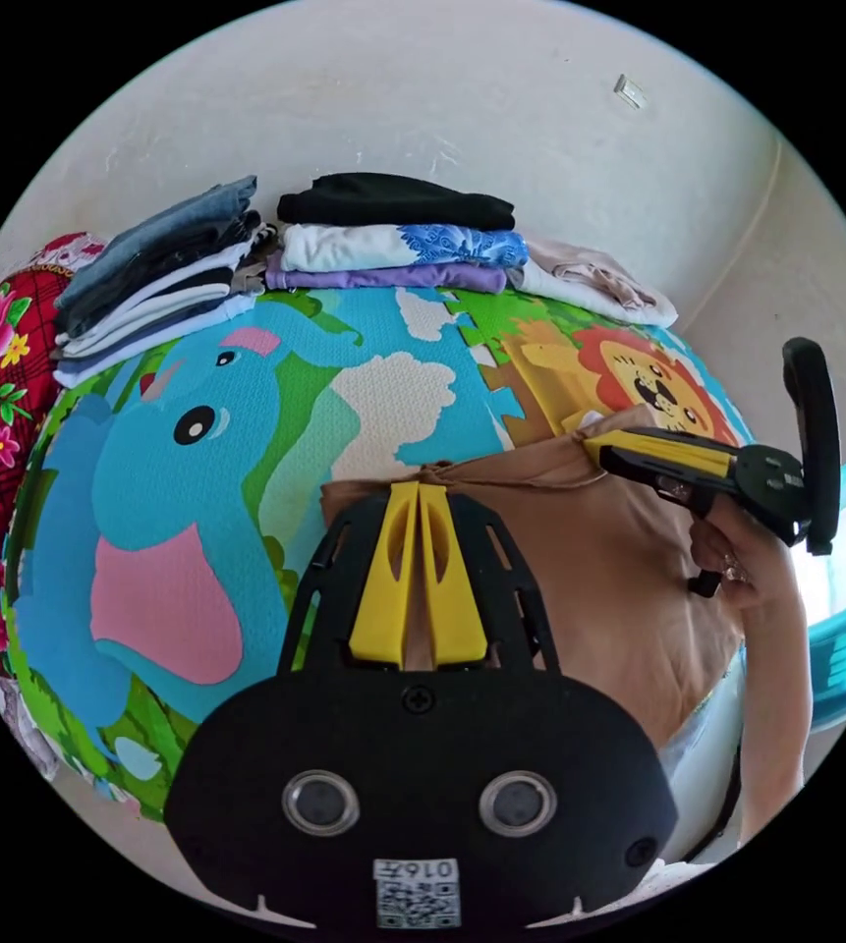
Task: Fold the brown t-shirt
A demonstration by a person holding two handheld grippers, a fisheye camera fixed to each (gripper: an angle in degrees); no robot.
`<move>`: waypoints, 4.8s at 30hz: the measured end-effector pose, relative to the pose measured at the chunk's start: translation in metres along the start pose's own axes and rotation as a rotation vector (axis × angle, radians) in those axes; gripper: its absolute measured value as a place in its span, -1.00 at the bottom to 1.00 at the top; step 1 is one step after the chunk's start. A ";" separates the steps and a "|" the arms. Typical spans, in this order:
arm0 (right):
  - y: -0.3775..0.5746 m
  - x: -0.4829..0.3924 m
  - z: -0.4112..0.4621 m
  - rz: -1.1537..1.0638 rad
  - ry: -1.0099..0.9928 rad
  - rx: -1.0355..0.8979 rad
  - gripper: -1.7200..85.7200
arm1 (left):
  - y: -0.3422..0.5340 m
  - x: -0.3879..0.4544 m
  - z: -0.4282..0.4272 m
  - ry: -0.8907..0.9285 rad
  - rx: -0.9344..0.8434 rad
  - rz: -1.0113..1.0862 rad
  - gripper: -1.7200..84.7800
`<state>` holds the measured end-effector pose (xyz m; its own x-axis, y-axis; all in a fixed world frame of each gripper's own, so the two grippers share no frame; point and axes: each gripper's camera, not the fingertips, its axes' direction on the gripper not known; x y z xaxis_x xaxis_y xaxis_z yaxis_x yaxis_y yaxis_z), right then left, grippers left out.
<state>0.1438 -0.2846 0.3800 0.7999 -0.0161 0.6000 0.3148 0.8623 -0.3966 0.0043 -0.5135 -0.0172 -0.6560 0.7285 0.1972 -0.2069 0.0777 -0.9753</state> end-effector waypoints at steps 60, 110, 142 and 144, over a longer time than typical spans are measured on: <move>0.005 0.054 -0.024 -0.114 -0.048 0.020 -0.97 | -0.026 -0.073 -0.056 0.291 0.011 0.164 -0.98; 0.399 -0.167 -0.099 -0.687 0.170 0.500 -0.54 | 0.117 0.015 -0.240 0.253 0.056 0.747 -0.98; 0.292 -0.147 -0.129 -0.351 0.068 0.163 -0.92 | 0.162 0.098 -0.227 -0.264 0.140 0.634 -0.98; 0.297 -0.153 -0.127 -0.402 0.099 0.175 -0.91 | 0.160 0.093 -0.236 -0.211 0.132 0.642 -0.98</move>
<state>0.1797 -0.0900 0.0824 0.6795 -0.4082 0.6097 0.5261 0.8503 -0.0171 0.0817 -0.2725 -0.1782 -0.8027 0.4536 -0.3871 0.1916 -0.4186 -0.8877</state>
